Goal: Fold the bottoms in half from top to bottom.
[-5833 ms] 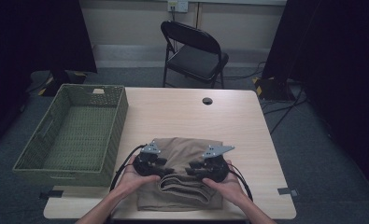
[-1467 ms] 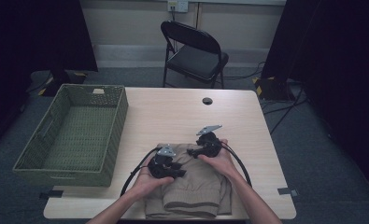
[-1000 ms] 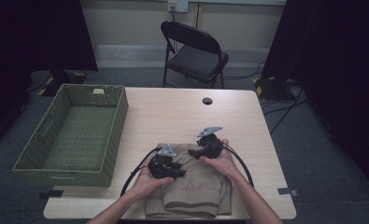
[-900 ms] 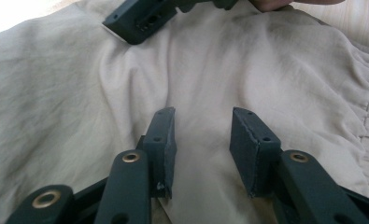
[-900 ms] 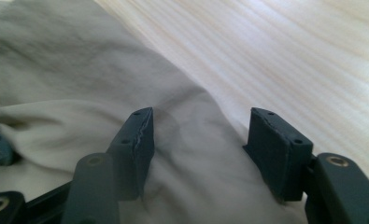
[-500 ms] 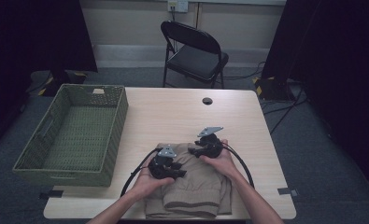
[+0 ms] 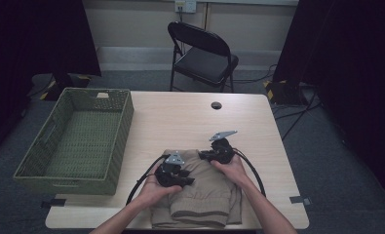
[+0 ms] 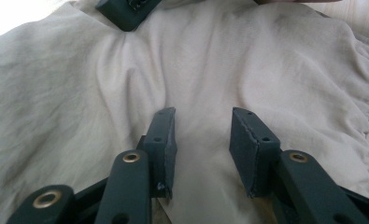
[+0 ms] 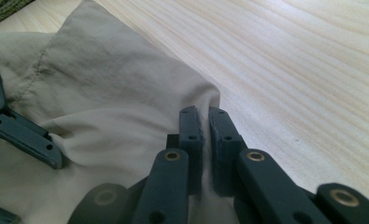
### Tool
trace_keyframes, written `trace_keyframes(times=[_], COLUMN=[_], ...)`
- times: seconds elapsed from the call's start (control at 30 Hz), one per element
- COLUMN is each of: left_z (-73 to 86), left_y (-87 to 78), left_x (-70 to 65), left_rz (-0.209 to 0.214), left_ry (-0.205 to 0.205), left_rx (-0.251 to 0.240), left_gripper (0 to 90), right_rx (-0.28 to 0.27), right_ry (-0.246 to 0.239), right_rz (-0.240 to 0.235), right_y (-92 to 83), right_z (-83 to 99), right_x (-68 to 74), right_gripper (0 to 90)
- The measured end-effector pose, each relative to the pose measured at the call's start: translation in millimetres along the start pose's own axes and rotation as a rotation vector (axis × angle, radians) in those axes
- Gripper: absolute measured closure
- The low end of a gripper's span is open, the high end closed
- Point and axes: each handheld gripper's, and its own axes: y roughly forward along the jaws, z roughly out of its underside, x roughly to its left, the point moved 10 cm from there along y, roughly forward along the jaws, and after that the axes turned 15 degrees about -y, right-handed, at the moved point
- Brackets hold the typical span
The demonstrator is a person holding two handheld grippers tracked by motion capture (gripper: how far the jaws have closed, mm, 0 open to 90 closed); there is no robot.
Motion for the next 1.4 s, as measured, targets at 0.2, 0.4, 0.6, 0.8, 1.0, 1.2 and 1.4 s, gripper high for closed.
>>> trace_keyframes(times=[0.2, 0.4, 0.6, 0.8, 1.0, 1.2, 1.4], left_z=[-0.1, 0.1, -1.2, -0.6, -0.1, -5.4, -12.9], left_y=[0.0, 1.0, 1.8, 1.8, 1.7, -4.5, -16.9], left_x=[0.0, -0.6, 1.2, 1.1, 0.1, -2.2, -21.0], left_rz=[-0.003, -0.021, -0.044, -0.043, -0.064, -0.051, 0.008], left_ry=[0.009, 0.035, 0.047, 0.068, 0.101, 0.078, 0.067], left_rx=[0.002, -0.009, -0.022, -0.029, -0.021, -0.038, -0.069], left_gripper=[60.7, 60.0, 60.0, 57.1, 54.9, 51.8, 47.7], right_rx=[-0.026, -0.079, -0.118, -0.141, -0.144, -0.140, -0.143], right_ry=[-0.010, -0.029, -0.041, -0.057, -0.065, -0.067, -0.056], right_rz=[0.004, -0.004, -0.014, -0.035, -0.035, -0.034, -0.031], right_y=[-8.3, -23.0, -33.7, -39.0, -40.8, -38.7, -38.7], right_z=[-8.2, -20.3, -30.5, -36.2, -38.0, -38.3, -37.8], right_x=[2.5, 8.4, 16.2, 23.0, 25.5, 24.2, 21.7], right_gripper=[85.3, 85.3, 85.5, 85.4, 85.3, 85.3, 85.2])
